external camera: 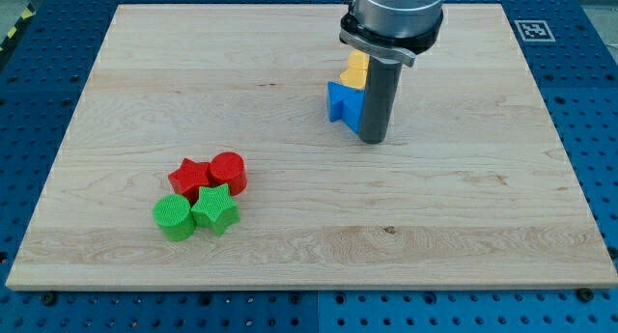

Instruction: Slide the yellow heart to the top right of the yellow hexagon

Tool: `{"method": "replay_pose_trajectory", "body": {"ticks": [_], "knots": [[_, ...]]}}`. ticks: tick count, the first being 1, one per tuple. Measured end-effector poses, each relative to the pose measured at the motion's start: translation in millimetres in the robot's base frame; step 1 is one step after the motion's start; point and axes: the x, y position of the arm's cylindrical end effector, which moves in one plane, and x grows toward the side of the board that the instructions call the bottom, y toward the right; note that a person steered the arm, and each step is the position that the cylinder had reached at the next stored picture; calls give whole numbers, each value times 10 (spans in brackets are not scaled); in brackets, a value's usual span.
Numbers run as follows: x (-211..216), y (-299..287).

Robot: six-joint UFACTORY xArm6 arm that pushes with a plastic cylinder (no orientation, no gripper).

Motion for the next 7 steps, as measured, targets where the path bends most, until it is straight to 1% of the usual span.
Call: {"method": "replay_pose_trajectory", "body": {"ticks": [2, 3, 4, 5, 7], "knots": [[-189, -220], [-231, -233], [-231, 21], [-333, 447], [-1357, 511]]}}
